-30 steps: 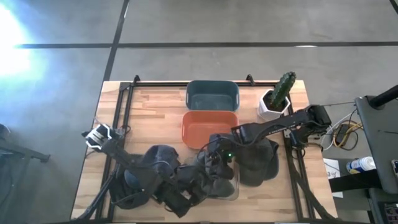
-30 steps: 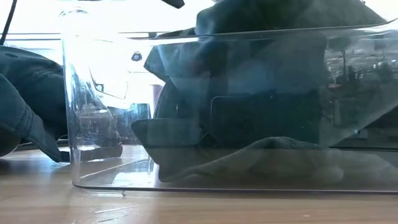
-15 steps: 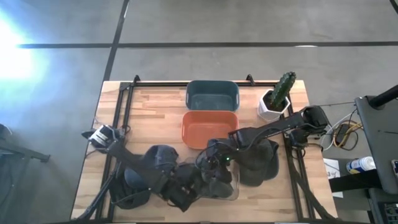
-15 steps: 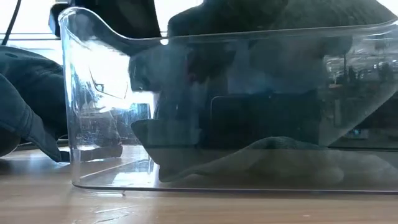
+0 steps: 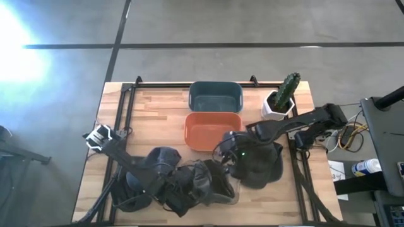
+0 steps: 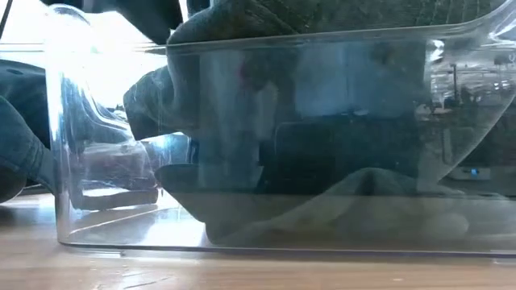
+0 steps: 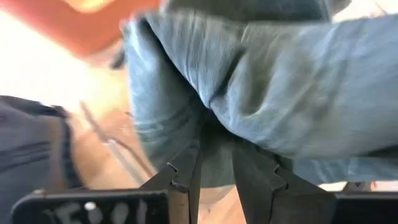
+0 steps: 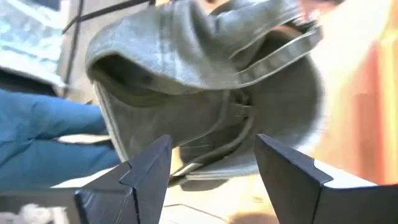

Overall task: Pick & Place hat
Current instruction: Put the gray cap into the transparent bin, then put the left black cap into the orange bin

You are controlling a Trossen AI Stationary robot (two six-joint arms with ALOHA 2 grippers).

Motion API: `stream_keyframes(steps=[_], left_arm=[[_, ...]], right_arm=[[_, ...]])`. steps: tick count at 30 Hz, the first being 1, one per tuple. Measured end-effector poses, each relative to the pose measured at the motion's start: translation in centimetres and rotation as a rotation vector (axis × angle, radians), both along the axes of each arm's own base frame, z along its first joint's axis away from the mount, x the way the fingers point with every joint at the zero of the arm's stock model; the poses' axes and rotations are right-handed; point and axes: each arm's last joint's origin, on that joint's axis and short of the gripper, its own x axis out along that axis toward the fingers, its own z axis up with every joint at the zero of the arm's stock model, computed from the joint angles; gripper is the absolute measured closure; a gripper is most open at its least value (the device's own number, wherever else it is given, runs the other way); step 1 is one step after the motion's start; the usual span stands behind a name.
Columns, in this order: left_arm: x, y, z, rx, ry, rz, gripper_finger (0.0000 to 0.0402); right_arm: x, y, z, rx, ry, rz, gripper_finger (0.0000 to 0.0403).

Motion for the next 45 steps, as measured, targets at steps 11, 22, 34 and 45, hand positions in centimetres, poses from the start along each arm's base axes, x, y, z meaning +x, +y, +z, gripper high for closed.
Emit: stream_keyframes(steps=[11,22,34,45], left_arm=[[-2.1,1.1,7.3,0.183,-0.023,0.035,0.0317],[-5.1,3.1,3.4,0.044,0.339,0.232,0.0317],[-8.1,-0.2,0.4,-0.175,0.714,-0.141,0.0317],[-10.2,-1.1,-1.1,-0.222,0.869,-0.161,0.0317]], right_arm=[[-1.9,-0.8,1.7,-0.089,-0.020,-0.069,0.0177],[-2.7,-1.3,0.6,-0.167,0.089,-0.100,0.0177],[-2.7,-2.6,0.4,-0.194,0.097,-0.092,0.0177],[-2.4,-3.9,0.4,-0.195,0.089,-0.123,0.0177]])
